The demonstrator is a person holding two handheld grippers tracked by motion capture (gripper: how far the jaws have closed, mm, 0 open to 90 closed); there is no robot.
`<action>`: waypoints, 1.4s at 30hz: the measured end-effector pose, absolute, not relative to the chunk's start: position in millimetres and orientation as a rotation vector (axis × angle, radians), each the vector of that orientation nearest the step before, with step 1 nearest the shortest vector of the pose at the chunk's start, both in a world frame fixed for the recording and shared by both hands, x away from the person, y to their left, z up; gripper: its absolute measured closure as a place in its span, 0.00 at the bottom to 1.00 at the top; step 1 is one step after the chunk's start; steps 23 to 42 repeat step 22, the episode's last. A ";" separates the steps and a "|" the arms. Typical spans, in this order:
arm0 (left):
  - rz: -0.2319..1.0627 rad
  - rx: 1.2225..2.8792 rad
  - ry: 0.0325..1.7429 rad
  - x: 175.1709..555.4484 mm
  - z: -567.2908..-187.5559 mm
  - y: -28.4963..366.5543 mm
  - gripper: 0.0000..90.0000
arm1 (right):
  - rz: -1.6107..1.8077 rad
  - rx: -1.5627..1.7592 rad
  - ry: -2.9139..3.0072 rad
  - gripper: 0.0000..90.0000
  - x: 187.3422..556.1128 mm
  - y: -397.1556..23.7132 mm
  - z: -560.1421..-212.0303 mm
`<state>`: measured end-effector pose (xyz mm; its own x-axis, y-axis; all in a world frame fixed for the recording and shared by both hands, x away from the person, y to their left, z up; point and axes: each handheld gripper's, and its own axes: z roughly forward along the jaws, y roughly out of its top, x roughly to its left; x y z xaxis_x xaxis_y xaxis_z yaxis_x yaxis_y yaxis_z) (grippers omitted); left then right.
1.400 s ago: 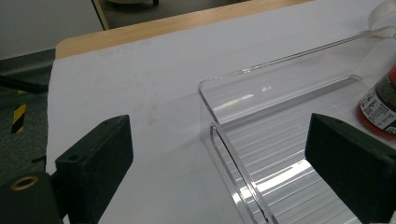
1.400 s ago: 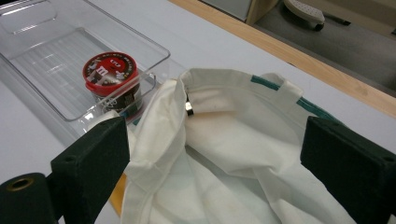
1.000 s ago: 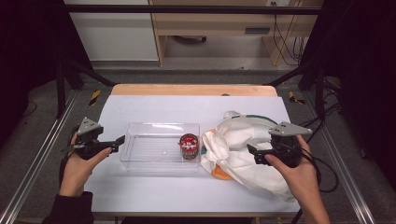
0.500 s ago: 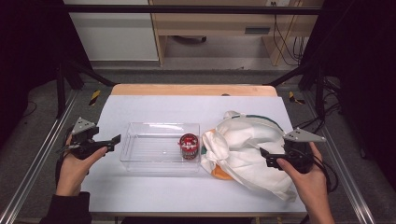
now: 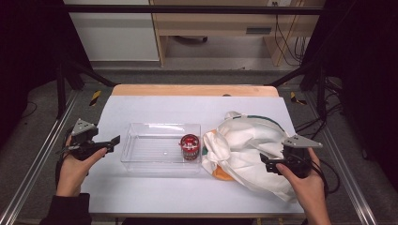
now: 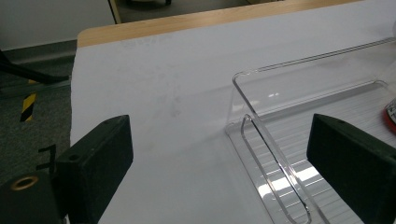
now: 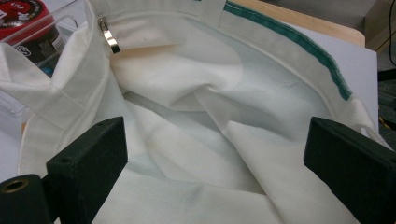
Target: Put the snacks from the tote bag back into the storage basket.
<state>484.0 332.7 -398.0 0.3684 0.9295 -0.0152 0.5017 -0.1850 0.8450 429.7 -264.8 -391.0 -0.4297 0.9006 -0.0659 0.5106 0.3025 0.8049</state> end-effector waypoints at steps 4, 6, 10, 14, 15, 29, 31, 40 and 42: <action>0.669 1.828 1.251 484.1 -398.4 332.9 0.08 | 0.997 1.257 2.066 0.07 431.1 -261.5 -396.1; 0.669 1.833 1.250 484.1 -398.6 333.4 0.08 | 0.999 1.253 2.071 0.07 431.8 -259.6 -399.6; 0.671 1.828 1.253 484.1 -398.7 334.1 0.08 | 1.007 1.261 2.082 0.07 433.3 -254.7 -408.4; 0.667 1.827 1.256 484.2 -398.8 334.4 0.08 | 1.012 1.271 2.082 0.08 433.3 -251.4 -414.7; 0.669 1.827 1.256 484.4 -399.1 334.4 0.08 | 1.013 1.261 2.083 0.07 433.5 -251.4 -416.0; 0.662 1.833 1.257 486.2 -402.2 333.4 0.07 | 1.039 1.292 2.056 0.07 430.0 -250.9 -426.6; 0.662 1.833 1.257 486.2 -402.2 333.4 0.07 | 1.039 1.292 2.056 0.07 430.0 -250.9 -426.6; 0.662 1.833 1.257 486.2 -402.2 333.4 0.07 | 1.039 1.292 2.056 0.07 430.0 -250.9 -426.6; 0.662 1.833 1.257 486.2 -402.2 333.4 0.07 | 1.039 1.292 2.056 0.07 430.0 -250.9 -426.6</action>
